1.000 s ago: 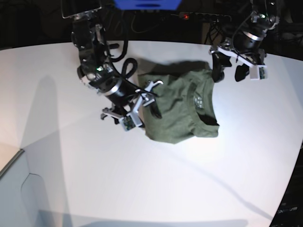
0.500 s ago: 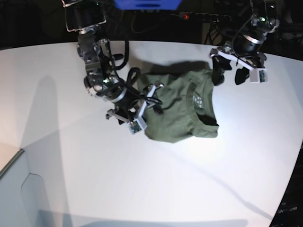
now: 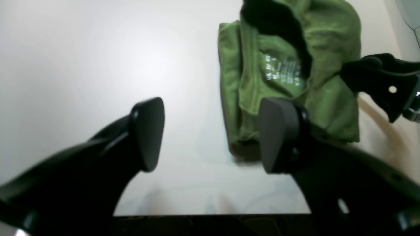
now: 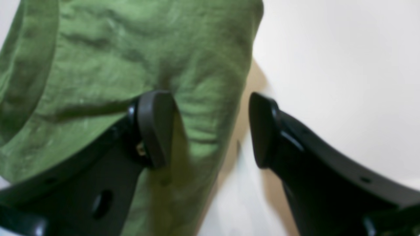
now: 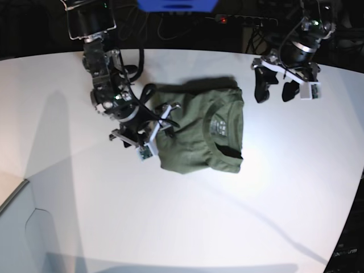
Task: Layout the t-shirt on the table in an organized manner, then fold the t-shirt properly
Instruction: 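Lift the left gripper and reposition it over the bundle's collar edge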
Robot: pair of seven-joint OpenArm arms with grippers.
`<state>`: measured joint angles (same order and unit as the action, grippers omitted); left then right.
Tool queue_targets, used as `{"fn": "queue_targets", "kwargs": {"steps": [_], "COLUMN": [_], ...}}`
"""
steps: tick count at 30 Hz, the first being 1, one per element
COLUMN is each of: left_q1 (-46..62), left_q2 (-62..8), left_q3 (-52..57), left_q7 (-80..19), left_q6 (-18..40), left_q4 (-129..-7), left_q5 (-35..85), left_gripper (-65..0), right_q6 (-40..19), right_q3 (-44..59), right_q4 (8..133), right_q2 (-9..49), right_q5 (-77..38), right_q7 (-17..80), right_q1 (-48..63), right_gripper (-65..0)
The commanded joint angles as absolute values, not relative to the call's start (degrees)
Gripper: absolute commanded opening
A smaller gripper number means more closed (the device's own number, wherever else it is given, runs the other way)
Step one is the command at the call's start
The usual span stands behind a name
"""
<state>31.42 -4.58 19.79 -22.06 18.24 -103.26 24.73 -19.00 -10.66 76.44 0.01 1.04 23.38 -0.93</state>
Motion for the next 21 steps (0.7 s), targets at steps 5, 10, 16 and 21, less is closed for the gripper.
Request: {"fn": "queue_targets", "kwargs": {"steps": [5, 10, 16, 21], "left_q1": [31.5, 29.8, 26.0, 25.5], "left_q2": [-4.7, -4.5, -0.8, -0.3], "left_q3": [19.9, 19.6, 18.1, 13.8], "left_q7": [-20.6, -20.8, -21.1, -20.6], "left_q6": [18.6, 18.6, 18.6, 18.6], "left_q4": [-104.2, -104.1, -97.9, -93.6], "left_q5": [25.4, 25.5, 25.4, 25.4], "left_gripper": [-21.6, -21.6, -21.6, -21.7], "right_q6": [-18.9, -18.9, -18.9, -18.9], "right_q3": [-10.5, -10.5, -10.8, -10.8], "right_q4": [82.4, 88.9, 89.8, 89.6], "right_q2": [0.0, -0.1, -0.3, -0.3], "right_q5": [0.1, 0.1, 0.1, 0.1], "right_q7": [22.4, 22.4, 22.4, 22.4], "right_q1": [-0.5, 1.1, 2.1, 2.5], "right_gripper": [-28.1, -28.1, -28.1, -28.1]}}
